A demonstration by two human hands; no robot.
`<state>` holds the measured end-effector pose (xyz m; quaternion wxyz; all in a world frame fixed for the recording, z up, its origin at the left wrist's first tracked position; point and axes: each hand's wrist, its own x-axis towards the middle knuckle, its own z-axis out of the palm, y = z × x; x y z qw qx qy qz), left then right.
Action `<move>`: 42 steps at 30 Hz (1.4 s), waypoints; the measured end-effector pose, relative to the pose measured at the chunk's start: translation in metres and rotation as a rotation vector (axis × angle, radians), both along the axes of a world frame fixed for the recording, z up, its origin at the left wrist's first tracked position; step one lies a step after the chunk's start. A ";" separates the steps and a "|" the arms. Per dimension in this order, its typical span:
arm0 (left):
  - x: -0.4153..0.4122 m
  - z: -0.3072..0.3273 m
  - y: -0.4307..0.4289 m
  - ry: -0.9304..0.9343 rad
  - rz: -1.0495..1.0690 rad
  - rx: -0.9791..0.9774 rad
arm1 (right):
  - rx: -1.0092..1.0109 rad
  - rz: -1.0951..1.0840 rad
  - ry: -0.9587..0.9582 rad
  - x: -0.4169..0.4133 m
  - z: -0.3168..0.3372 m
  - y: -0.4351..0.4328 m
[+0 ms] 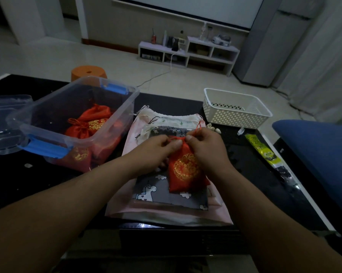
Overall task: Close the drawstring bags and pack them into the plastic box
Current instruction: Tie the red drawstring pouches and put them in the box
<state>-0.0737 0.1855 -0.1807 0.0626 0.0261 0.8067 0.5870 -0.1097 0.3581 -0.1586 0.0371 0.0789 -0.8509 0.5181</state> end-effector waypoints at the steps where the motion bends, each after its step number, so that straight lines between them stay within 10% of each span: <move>1: 0.001 -0.001 0.002 0.008 -0.027 0.025 | -0.001 -0.001 0.008 0.000 0.001 -0.001; 12: 0.011 0.020 -0.005 0.044 0.181 0.212 | -0.130 0.267 -0.395 0.011 0.015 0.008; 23: 0.060 0.113 -0.082 0.378 0.469 0.202 | -0.207 0.237 -0.086 0.020 0.087 -0.091; 37: 0.057 0.096 -0.209 0.131 0.450 -0.633 | 0.901 0.260 0.242 0.017 0.079 -0.213; 42: 0.051 0.097 -0.192 0.277 0.497 -0.663 | 0.716 0.231 0.283 0.026 0.086 -0.185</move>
